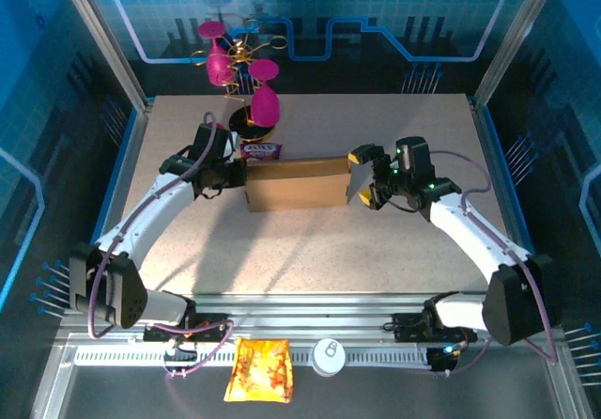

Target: Fold the paper box

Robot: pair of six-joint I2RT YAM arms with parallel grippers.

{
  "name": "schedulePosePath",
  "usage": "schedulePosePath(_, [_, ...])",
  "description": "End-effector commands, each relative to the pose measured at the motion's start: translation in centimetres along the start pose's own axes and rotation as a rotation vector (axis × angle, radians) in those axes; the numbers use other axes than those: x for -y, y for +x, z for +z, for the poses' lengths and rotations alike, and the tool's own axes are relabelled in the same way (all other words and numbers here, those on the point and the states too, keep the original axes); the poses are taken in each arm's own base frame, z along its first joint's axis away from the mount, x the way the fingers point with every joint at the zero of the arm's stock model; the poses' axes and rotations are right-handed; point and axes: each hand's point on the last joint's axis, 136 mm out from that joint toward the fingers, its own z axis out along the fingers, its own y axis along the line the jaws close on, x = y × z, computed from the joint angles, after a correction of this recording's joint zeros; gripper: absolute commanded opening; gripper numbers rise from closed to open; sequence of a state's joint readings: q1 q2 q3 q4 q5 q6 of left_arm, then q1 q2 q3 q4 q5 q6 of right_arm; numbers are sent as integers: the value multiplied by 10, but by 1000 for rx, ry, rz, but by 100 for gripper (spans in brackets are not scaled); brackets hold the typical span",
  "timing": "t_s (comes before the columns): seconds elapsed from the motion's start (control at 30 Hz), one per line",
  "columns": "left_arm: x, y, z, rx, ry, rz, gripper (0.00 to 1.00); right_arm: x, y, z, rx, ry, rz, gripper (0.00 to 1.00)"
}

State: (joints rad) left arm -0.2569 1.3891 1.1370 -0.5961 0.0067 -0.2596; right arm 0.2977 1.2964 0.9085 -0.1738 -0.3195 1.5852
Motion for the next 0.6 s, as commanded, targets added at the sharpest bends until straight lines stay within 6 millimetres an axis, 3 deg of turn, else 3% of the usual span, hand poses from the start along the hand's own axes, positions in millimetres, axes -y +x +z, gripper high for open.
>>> schedulePosePath(0.0, [-1,17,7,-79,-18,16,0,-41,5,1,-61,-134,148,99])
schedulePosePath(0.23, [-1,15,7,-75,-20,15,0,-18,12,22,-142,-52,219,94])
schedulePosePath(0.57, [0,16,7,-71,-21,24,0,-8,-9,39,-118,-71,235,79])
